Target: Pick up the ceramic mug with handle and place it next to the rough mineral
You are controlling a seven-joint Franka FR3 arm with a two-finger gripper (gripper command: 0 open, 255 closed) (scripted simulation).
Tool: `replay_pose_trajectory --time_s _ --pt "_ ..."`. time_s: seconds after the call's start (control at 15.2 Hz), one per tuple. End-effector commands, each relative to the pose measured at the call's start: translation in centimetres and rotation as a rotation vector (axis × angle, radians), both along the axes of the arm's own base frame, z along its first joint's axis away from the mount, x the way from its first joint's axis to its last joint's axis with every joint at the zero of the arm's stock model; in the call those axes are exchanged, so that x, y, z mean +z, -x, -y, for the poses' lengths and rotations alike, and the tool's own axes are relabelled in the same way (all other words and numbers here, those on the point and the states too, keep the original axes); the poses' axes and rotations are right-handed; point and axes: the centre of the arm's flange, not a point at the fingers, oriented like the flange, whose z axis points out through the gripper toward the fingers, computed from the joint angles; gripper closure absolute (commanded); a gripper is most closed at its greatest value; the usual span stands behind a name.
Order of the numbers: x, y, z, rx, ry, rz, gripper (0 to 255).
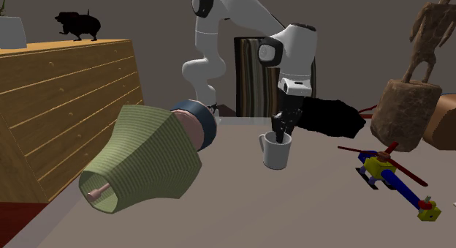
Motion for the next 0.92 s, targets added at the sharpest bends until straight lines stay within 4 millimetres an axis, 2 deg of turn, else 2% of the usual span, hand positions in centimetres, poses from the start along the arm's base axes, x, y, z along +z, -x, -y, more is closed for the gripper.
replay_pose_trajectory --time_s 0.0,0.26,0.53,0.86 --pt "0.0 0.0 0.0 0.0 0.0 0.0 0" --pt "0.0 0.0 0.0 0.0 0.0 0.0 0" --pt "5.0 0.1 -0.3 0.0 0.0 0.0 0" --pt "5.0 0.1 -0.3 0.0 0.0 0.0 0"
